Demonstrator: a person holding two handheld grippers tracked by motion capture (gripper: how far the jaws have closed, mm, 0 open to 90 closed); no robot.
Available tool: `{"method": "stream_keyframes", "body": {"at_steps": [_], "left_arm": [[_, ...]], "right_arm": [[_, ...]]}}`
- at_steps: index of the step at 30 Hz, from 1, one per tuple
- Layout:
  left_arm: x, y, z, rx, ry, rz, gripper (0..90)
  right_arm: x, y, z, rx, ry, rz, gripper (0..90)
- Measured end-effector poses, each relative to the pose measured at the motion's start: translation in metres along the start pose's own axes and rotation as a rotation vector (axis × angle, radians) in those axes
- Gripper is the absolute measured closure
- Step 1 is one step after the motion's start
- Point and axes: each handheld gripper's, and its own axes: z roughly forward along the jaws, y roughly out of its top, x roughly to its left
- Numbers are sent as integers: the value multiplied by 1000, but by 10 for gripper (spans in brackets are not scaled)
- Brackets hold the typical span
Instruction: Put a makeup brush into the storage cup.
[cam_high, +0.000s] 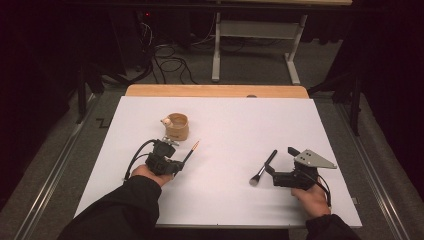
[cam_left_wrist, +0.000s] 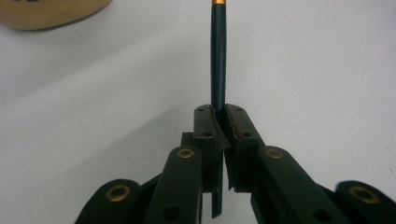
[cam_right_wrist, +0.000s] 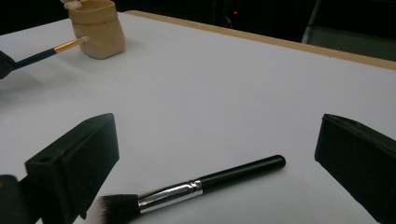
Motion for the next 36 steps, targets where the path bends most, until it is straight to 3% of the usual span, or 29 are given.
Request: {"method": "stream_keyframes", "body": {"at_steps": [24, 36], "left_arm": [[13, -25, 8, -293, -125, -6, 843], [16, -31, 2, -399, -169, 33, 843]], "right_arm": [[-2, -3, 0, 8, -36, -6, 5], [-6, -5, -1, 9, -89, 19, 5]]}}
